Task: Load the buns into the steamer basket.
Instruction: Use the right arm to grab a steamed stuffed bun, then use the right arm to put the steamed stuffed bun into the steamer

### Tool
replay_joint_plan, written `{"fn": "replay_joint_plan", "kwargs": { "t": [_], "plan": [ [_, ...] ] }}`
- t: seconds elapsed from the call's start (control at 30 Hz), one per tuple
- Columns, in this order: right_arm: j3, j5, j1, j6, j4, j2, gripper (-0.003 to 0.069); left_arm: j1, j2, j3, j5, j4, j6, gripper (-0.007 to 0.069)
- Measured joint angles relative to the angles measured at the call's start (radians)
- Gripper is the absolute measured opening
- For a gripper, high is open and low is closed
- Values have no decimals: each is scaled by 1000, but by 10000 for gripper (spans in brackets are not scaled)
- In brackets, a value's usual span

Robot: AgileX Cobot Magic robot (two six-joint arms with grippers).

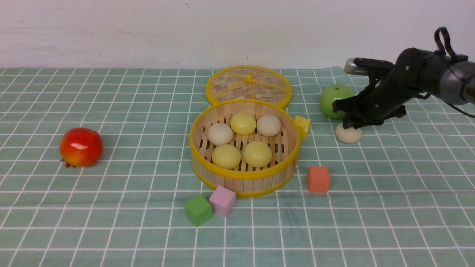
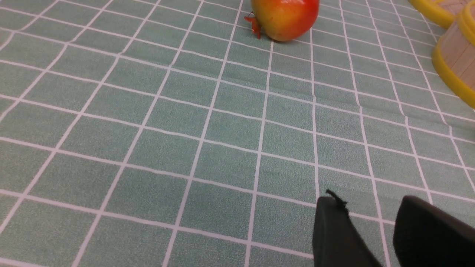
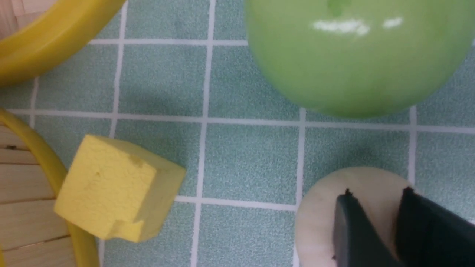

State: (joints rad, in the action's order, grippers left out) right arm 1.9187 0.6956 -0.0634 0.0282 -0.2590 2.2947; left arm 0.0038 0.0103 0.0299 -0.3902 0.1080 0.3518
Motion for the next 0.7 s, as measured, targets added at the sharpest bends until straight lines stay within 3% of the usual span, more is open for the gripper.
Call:
{"fn": "replay_joint_plan", "kwargs": {
  "t": [0.17,0.47,0.7],
  "plan": [
    [0,7,0,0,-6,-1,7,0,0,0,0,0,0,238],
    [0,49,-18,27,-61,-106,0,0,0,0,0,0,0,238],
    [2,69,-164,122,-123,-210,0,0,0,0,0,0,0,238]
  ]
}}
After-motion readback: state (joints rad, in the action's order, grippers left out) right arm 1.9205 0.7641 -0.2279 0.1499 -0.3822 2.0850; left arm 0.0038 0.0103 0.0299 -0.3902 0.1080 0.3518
